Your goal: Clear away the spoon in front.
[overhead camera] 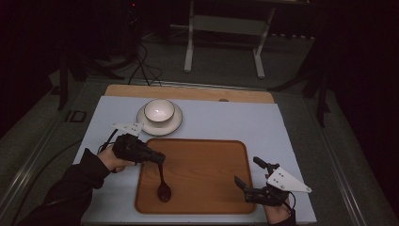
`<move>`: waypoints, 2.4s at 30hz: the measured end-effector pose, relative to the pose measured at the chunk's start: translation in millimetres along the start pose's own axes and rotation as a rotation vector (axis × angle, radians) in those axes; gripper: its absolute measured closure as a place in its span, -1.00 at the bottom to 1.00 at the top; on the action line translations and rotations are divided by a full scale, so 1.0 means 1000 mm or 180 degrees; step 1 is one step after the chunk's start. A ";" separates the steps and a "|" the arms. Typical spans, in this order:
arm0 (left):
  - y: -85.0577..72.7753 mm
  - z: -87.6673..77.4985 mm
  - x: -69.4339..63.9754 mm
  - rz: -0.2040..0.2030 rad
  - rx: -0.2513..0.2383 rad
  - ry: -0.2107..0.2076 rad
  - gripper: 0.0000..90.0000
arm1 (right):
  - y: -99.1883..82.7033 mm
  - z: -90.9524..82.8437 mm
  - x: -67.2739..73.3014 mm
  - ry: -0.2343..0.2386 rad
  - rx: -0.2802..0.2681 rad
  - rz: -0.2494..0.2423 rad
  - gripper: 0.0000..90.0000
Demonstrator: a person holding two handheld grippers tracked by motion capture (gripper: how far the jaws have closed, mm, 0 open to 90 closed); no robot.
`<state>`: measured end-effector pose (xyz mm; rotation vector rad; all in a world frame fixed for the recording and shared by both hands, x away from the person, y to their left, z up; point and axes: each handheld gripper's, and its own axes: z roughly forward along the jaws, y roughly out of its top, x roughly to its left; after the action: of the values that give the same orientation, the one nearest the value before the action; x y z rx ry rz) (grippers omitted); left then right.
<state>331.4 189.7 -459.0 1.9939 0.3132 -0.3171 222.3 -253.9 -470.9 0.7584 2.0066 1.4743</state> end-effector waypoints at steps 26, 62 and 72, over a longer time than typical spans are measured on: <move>-0.029 0.024 0.019 0.0258 -0.0373 0.0568 0.58 | -0.001 0.003 0.000 0.0111 0.0038 0.0030 -0.77; -0.052 0.039 0.044 0.0023 -0.0208 0.1458 0.22 | -0.002 0.004 0.000 0.0148 0.0062 0.0032 -0.77; -0.049 0.050 0.055 -0.0132 0.0019 0.1682 0.23 | -0.003 0.005 -0.001 0.0168 0.0070 0.0054 -0.77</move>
<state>361.0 170.0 -540.5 2.0556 0.6857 0.1927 225.7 -251.8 -474.6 0.7545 2.0635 1.4987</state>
